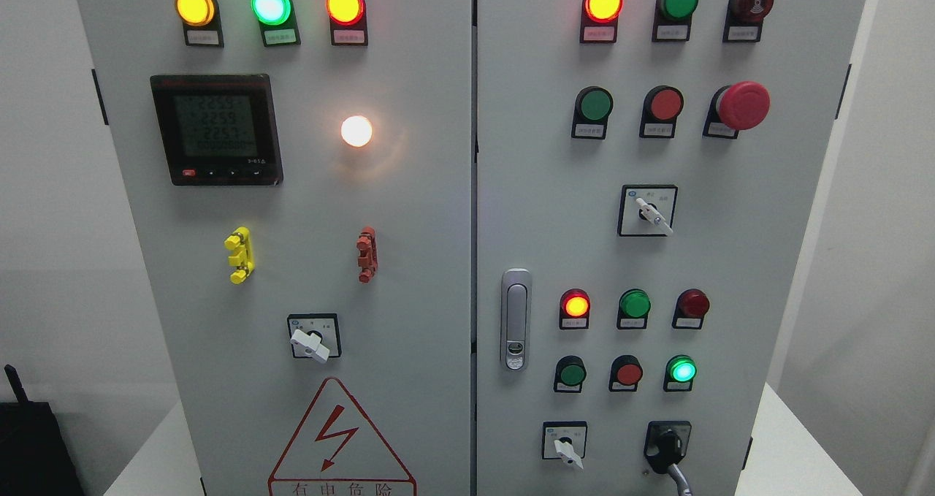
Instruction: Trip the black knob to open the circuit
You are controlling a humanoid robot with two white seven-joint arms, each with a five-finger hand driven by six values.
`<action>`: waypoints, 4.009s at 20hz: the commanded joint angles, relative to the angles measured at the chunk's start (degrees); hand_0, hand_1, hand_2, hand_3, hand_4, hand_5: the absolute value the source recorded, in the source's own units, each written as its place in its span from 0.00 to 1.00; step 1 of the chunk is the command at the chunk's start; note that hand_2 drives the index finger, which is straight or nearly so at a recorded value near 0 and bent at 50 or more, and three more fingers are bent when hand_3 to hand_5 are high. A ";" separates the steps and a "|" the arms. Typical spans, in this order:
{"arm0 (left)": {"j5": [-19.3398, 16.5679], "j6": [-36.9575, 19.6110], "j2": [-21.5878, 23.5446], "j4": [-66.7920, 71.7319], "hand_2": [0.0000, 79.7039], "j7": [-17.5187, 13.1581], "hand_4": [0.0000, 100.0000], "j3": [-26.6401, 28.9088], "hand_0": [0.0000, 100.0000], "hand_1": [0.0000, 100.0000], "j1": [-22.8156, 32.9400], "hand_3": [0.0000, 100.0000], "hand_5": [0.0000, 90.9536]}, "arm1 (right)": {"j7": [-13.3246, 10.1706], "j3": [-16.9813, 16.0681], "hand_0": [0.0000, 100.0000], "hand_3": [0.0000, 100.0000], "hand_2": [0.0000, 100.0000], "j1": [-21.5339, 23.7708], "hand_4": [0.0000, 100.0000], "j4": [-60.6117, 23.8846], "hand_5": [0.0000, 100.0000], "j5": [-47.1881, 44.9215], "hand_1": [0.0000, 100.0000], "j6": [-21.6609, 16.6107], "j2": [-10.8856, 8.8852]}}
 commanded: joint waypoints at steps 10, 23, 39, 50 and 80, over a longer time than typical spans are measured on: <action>0.14 -0.10 0.00 -0.01 0.00 0.01 0.00 0.07 0.12 0.39 -0.14 0.00 0.00 | 1.74 -0.57 0.66 1.00 0.00 -1.26 0.98 -0.89 0.91 0.14 0.74 -0.58 0.41; 0.14 -0.10 0.00 -0.01 0.00 0.01 0.00 0.07 0.12 0.39 -0.23 0.00 0.00 | 1.66 -2.24 0.66 1.00 0.00 -0.91 0.98 -0.36 0.90 0.14 0.75 -0.50 0.41; 0.14 -0.10 -0.09 -0.01 0.00 0.01 0.00 0.07 0.12 0.39 -0.14 0.00 0.00 | 1.66 -4.70 0.66 1.00 0.00 -0.73 0.98 -0.01 0.90 0.05 0.76 -0.50 0.41; 0.14 -0.10 0.00 -0.01 0.00 0.01 0.00 0.07 0.12 0.39 -0.23 0.00 0.00 | 1.66 -5.23 0.66 1.00 0.00 -0.47 0.98 -0.54 0.91 -0.74 0.77 -0.58 0.41; 0.14 -0.10 0.00 -0.01 0.00 0.01 0.00 0.07 0.12 0.39 -0.14 0.00 0.00 | 0.51 -4.08 0.72 0.98 0.00 10.78 0.80 -9.67 0.66 -1.01 0.61 -1.02 1.99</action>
